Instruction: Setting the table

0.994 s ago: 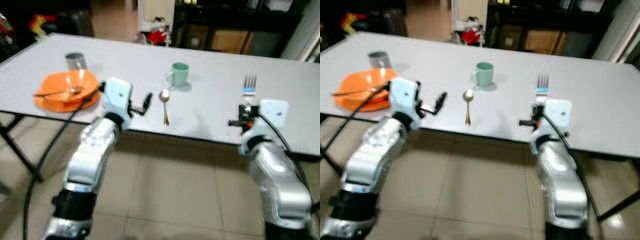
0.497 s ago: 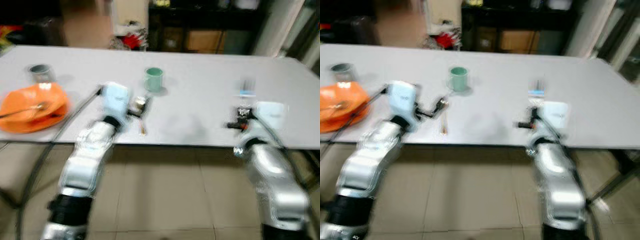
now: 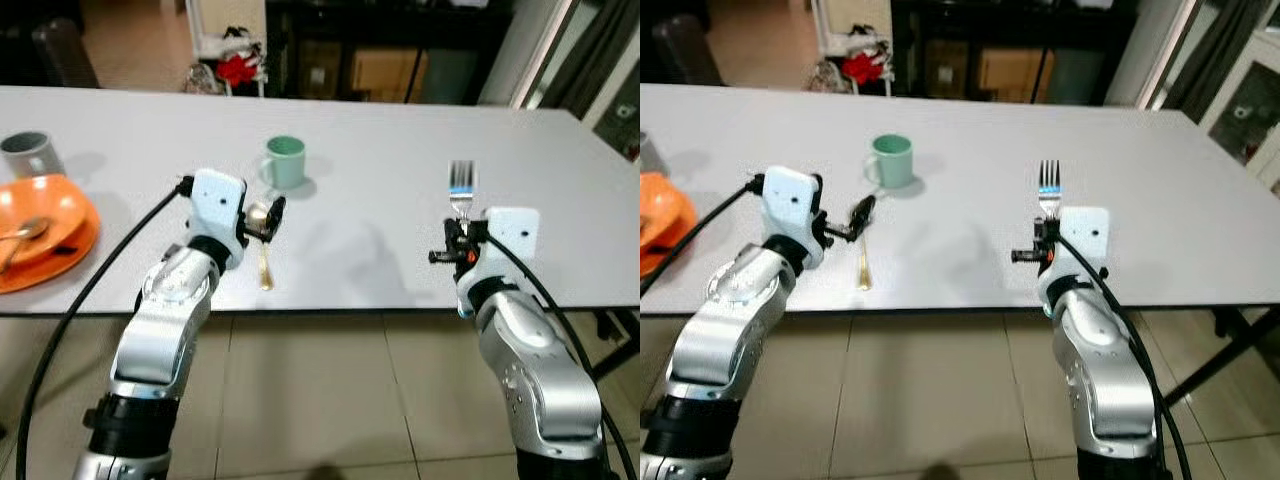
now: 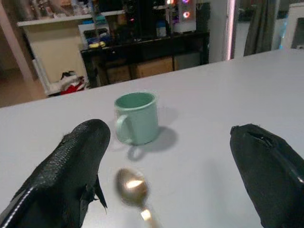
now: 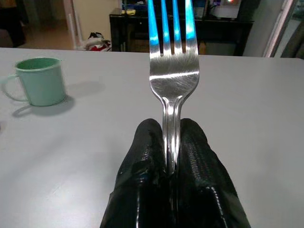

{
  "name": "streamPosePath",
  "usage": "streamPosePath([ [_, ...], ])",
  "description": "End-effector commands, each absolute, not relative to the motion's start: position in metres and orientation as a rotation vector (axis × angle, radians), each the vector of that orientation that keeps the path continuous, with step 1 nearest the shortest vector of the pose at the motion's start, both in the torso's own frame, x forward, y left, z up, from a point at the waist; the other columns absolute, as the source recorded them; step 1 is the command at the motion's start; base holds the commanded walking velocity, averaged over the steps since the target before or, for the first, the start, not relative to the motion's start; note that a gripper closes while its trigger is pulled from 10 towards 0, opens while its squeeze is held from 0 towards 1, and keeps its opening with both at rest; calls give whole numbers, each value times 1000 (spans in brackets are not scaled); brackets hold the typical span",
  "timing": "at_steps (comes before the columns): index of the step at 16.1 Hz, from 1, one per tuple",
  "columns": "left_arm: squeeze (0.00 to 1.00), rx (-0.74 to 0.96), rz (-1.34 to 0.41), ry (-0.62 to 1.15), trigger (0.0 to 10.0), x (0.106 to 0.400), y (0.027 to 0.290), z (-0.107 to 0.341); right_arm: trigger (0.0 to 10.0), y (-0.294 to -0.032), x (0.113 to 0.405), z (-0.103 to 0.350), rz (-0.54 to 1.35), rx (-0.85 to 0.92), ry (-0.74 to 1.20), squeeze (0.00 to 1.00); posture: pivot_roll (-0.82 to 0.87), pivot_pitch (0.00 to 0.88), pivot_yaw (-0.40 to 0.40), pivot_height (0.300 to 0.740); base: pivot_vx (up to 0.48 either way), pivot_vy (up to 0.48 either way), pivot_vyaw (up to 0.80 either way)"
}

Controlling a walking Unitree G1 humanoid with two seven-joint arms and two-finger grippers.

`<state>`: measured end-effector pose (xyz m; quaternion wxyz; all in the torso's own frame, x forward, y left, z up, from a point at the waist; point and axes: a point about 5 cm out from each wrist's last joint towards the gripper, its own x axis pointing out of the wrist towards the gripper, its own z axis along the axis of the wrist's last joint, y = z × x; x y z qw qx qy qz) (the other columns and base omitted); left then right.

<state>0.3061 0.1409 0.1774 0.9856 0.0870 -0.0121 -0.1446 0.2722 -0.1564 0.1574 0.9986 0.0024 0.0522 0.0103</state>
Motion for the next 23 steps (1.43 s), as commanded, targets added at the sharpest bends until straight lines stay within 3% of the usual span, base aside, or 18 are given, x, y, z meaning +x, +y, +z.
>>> streamPosePath([
  [1,0,173,-314,-24,10000,304,133,178,10000,-163,271,155,9,2,124,0,62,0,-42,740,289,0,0],
  [12,0,160,-338,-5,10000,298,127,171,10000,-165,274,147,66,9,191,0,52,0,-44,740,290,0,0],
  [23,0,249,-528,39,10000,289,130,178,10000,-207,364,132,204,51,376,0,111,0,-12,740,0,0,0],
])
